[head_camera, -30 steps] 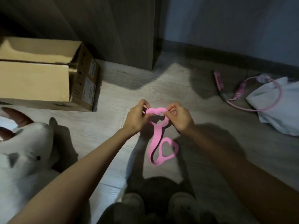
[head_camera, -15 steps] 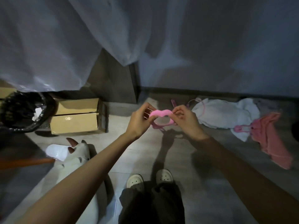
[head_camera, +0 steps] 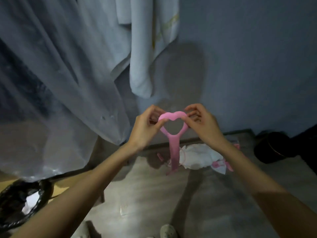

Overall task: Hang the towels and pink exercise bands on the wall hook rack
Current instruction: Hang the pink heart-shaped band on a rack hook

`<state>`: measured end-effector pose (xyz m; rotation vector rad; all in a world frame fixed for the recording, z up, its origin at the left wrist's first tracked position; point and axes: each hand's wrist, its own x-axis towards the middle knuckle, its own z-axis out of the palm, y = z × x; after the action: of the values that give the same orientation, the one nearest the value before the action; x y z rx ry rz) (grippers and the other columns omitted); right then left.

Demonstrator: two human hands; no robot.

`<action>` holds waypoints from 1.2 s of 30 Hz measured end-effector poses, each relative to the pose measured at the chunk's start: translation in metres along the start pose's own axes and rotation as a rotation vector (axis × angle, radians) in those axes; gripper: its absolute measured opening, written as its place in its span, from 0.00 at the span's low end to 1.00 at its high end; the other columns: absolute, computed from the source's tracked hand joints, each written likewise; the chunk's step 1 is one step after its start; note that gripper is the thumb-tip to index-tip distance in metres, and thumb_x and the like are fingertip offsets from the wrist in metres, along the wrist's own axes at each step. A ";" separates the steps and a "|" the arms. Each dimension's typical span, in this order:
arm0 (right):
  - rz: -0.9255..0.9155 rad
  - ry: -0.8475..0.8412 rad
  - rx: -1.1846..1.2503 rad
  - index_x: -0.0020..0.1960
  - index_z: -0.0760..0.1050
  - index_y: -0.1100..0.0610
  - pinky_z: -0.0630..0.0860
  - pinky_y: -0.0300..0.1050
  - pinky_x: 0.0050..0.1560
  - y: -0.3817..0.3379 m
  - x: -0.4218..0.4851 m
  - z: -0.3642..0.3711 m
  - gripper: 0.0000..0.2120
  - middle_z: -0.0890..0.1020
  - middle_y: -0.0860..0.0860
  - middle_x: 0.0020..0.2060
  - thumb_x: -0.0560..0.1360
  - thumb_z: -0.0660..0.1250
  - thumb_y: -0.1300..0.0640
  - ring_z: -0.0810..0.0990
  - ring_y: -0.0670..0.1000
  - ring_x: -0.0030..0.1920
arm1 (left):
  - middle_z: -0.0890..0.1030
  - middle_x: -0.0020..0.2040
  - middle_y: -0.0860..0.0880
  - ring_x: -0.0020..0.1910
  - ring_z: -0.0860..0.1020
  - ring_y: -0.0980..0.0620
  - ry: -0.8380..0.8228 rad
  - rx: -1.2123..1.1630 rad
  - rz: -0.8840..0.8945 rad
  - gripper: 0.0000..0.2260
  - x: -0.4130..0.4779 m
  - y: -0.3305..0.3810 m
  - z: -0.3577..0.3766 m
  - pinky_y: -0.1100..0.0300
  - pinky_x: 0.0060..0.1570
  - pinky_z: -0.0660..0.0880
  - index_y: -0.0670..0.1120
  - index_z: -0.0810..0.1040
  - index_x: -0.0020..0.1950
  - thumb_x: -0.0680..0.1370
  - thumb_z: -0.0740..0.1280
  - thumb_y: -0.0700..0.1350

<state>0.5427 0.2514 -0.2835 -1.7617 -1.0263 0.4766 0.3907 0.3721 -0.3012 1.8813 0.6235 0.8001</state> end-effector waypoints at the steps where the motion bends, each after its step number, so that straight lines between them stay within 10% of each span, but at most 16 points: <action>1: -0.030 0.036 -0.010 0.48 0.72 0.47 0.76 0.33 0.41 -0.012 0.001 -0.012 0.09 0.79 0.42 0.41 0.72 0.70 0.56 0.78 0.39 0.39 | 0.81 0.40 0.51 0.38 0.78 0.54 -0.017 0.008 0.040 0.06 0.008 0.017 0.001 0.60 0.41 0.76 0.47 0.78 0.46 0.72 0.72 0.43; 6: -0.173 0.196 -0.101 0.49 0.75 0.51 0.72 0.26 0.39 -0.056 0.001 -0.073 0.06 0.78 0.38 0.40 0.73 0.69 0.57 0.76 0.33 0.38 | 0.79 0.41 0.56 0.37 0.78 0.58 -0.080 0.019 0.228 0.07 0.046 0.086 0.017 0.66 0.37 0.76 0.47 0.75 0.47 0.74 0.71 0.44; 21: -0.406 0.453 -0.026 0.45 0.74 0.45 0.77 0.47 0.42 -0.124 0.058 -0.284 0.08 0.76 0.46 0.38 0.74 0.68 0.58 0.75 0.47 0.37 | 0.79 0.42 0.54 0.38 0.75 0.58 -0.060 -0.060 0.584 0.06 0.175 0.277 0.126 0.64 0.37 0.74 0.47 0.76 0.47 0.73 0.71 0.40; 36: -0.472 0.559 0.110 0.51 0.78 0.51 0.70 0.29 0.27 -0.186 0.168 -0.528 0.06 0.78 0.46 0.36 0.74 0.69 0.56 0.75 0.35 0.29 | 0.80 0.36 0.56 0.34 0.78 0.60 0.111 -0.017 0.762 0.09 0.329 0.477 0.253 0.62 0.40 0.77 0.49 0.78 0.43 0.69 0.74 0.39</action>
<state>0.9340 0.1177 0.1292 -1.3722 -0.9397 -0.2433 0.8334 0.2669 0.1369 2.0757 -0.0697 1.3878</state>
